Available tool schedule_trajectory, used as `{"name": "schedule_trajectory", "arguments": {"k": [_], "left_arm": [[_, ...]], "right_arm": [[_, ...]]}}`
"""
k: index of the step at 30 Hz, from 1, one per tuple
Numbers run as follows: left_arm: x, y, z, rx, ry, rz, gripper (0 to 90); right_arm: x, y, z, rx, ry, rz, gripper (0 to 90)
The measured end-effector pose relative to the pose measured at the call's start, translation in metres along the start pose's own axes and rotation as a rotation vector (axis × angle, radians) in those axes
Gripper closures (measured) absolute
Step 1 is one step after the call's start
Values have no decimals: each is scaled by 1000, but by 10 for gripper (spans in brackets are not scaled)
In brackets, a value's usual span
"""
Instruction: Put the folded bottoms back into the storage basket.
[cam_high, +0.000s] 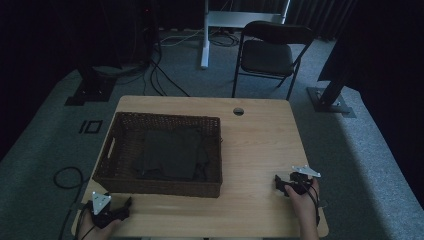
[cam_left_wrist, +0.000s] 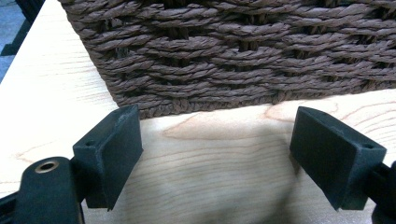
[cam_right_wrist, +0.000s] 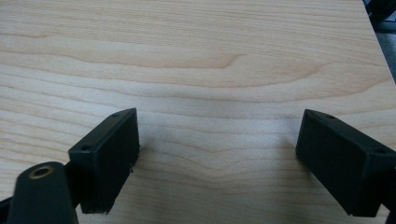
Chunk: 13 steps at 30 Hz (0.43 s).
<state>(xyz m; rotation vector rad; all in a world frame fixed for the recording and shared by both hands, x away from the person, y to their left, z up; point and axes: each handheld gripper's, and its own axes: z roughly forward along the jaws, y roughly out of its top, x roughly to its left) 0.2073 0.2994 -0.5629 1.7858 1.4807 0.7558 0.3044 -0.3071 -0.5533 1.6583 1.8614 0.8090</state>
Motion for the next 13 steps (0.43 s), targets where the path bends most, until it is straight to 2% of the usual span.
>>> {"name": "schedule_trajectory", "arguments": {"k": [13], "left_arm": [[0, 0, 0, 2, -6, 3, 176]], "right_arm": [[-1, 1, 1, 0, 1, 1, 125]]}}
